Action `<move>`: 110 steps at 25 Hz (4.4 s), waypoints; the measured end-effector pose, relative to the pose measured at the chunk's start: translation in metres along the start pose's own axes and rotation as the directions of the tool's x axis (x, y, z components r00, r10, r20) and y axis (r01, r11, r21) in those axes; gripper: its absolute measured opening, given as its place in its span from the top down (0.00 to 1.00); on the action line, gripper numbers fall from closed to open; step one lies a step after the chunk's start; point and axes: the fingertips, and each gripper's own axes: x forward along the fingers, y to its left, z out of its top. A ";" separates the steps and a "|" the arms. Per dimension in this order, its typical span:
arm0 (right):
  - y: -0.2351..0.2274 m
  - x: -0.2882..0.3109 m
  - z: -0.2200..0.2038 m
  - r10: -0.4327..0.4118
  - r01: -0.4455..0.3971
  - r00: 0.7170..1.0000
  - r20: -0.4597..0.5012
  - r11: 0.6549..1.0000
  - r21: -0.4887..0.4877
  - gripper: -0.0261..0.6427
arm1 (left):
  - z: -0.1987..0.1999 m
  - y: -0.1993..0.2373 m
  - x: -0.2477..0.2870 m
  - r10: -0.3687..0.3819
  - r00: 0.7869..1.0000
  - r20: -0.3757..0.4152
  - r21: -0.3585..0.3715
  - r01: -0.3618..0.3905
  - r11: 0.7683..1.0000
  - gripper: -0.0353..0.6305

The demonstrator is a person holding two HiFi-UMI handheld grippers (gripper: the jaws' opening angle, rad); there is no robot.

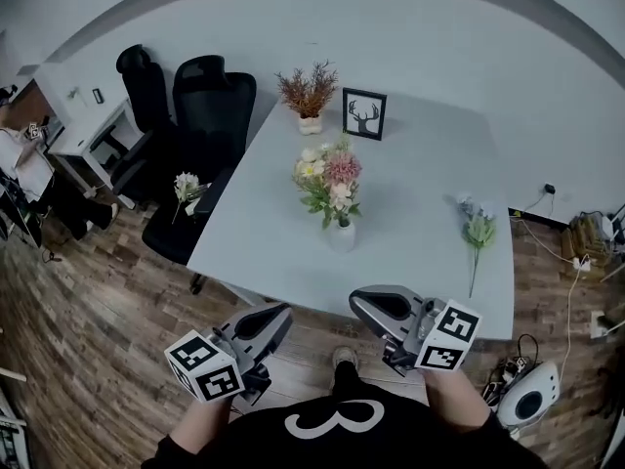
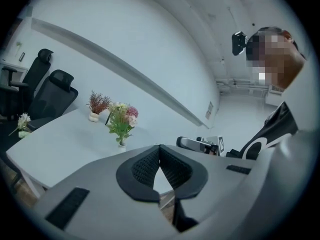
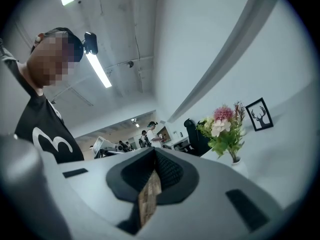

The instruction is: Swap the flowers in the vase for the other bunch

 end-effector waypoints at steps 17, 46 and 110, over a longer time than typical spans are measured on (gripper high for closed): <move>-0.136 0.024 0.057 -0.110 0.099 0.991 -0.079 0.986 -0.134 0.76 | 0.064 0.064 0.132 -0.064 0.998 -0.029 0.021 0.065 0.998 0.93; -0.232 0.115 0.014 -0.515 0.469 0.837 -0.186 0.850 -0.241 0.22 | 0.085 0.154 0.069 -0.071 0.997 -0.012 -0.092 0.069 0.993 0.93; -0.121 0.033 0.160 -0.608 0.654 0.755 0.246 0.671 -0.348 0.79 | 0.097 0.107 0.087 -0.264 0.964 -0.002 -0.072 0.264 0.962 0.93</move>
